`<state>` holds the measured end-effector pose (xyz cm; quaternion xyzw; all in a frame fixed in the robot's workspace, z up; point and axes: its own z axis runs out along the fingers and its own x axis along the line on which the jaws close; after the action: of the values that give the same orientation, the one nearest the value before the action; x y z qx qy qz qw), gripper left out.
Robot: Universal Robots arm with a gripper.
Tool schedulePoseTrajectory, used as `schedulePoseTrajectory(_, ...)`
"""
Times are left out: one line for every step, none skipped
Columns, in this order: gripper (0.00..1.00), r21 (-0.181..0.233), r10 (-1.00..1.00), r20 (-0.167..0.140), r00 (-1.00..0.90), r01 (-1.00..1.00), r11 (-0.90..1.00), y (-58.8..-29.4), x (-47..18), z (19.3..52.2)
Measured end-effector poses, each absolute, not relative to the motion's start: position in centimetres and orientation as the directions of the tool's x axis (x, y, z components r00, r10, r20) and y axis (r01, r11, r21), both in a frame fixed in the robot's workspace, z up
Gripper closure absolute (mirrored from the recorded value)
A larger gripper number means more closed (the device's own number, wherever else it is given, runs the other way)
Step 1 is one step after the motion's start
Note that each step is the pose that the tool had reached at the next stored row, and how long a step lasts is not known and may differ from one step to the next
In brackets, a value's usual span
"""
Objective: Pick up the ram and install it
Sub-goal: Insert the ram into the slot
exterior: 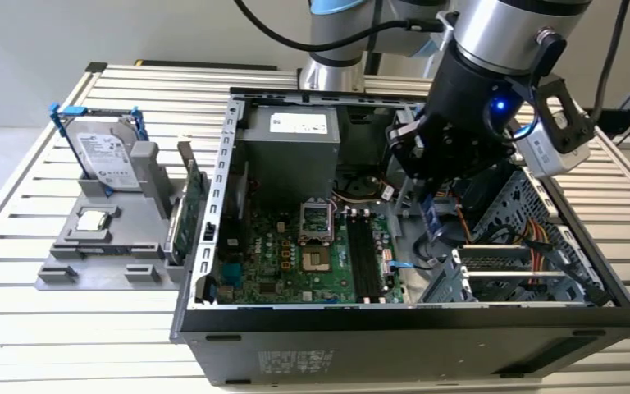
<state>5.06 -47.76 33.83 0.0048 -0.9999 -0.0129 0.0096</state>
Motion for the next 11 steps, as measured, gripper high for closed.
schedulePoseTrajectory(1.0, 0.026, -0.01, 0.019, -1.0, -0.009, 1.0, -47.75, 5.06, 33.78)
schedulePoseTrajectory(1.0, 0.026, -0.01, 0.019, -1.0, -0.009, 1.0, -47.73, 5.06, 33.73)
schedulePoseTrajectory(1.0, 0.025, -0.01, 0.019, -1.0, -0.009, 1.0, -47.72, 5.06, 33.68)
schedulePoseTrajectory(1.0, 0.025, -0.01, 0.019, -1.0, -0.009, 1.0, -47.7, 5.06, 33.63)
schedulePoseTrajectory(1.0, 0.025, -0.01, 0.019, -1.0, -0.009, 1.0, -47.68, 5.06, 33.57)
schedulePoseTrajectory(1.0, 0.025, -0.01, 0.019, -1.0, -0.009, 1.0, -47.67, 5.06, 33.52)
schedulePoseTrajectory(1.0, 0.025, -0.01, 0.019, -1.0, -0.009, 1.0, -47.65, 5.06, 33.47)
schedulePoseTrajectory(1.0, 0.025, -0.01, 0.019, -1.0, -0.009, 1.0, -47.64, 5.06, 33.42)
schedulePoseTrajectory(1.0, 0.025, -0.009, 0.019, -1.0, -0.009, 1.0, -47.63, 5.06, 33.37)
schedulePoseTrajectory(1.0, 0.025, -0.009, 0.019, -1.0, -0.009, 1.0, -47.61, 5.06, 33.31)
schedulePoseTrajectory(1.0, 0.025, -0.009, 0.019, -1.0, -0.009, 1.0, -47.6, 5.06, 33.27)
